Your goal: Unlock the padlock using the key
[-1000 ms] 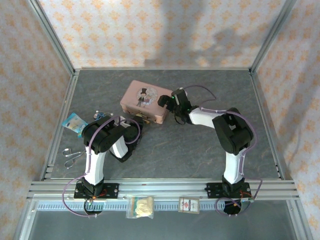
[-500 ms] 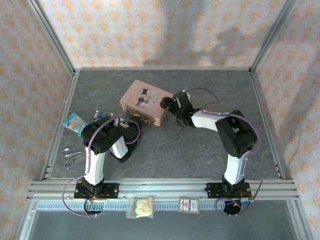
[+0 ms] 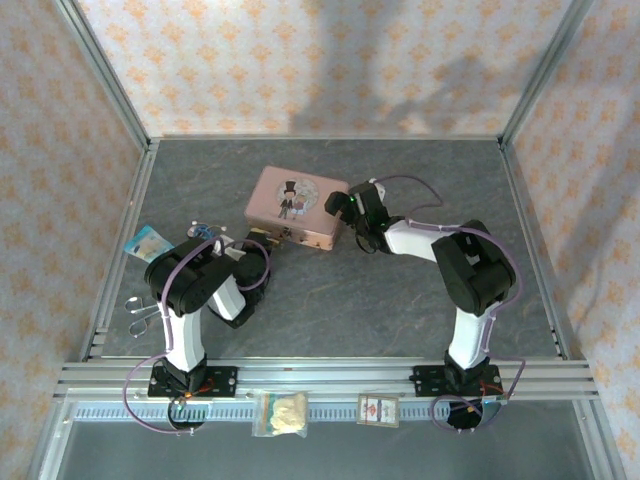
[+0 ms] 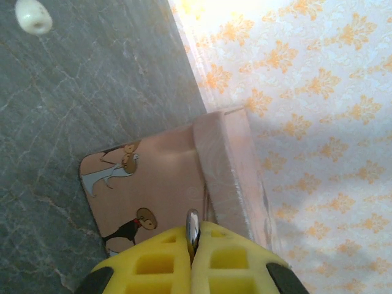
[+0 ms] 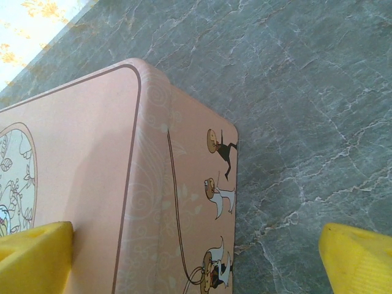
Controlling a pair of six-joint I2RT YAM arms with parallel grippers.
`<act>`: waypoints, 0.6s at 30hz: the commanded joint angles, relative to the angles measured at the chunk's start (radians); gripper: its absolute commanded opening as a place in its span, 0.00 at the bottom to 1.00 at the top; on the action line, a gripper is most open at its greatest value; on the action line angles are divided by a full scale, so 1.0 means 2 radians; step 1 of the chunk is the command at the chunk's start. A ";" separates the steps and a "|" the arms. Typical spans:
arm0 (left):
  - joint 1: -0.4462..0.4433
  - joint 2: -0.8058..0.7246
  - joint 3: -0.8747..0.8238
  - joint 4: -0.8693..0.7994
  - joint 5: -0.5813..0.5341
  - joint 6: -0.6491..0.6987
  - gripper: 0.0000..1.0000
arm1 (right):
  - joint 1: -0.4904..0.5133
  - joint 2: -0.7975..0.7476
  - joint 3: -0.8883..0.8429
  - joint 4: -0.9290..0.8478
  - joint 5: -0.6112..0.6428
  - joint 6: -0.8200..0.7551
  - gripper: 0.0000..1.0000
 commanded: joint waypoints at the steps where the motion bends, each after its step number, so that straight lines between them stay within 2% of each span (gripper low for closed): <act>1: 0.005 0.008 0.005 0.037 0.000 -0.009 0.00 | -0.006 0.010 -0.011 -0.053 0.036 -0.009 1.00; 5: 0.013 -0.020 -0.005 0.042 0.024 0.004 0.00 | -0.025 -0.001 -0.022 -0.059 0.040 -0.020 1.00; 11: 0.017 -0.076 -0.036 0.030 0.089 0.036 0.00 | -0.059 -0.029 -0.039 -0.057 0.035 -0.047 1.00; 18: 0.019 -0.148 -0.045 -0.043 0.244 0.085 0.00 | -0.071 -0.091 -0.039 -0.058 0.000 -0.110 1.00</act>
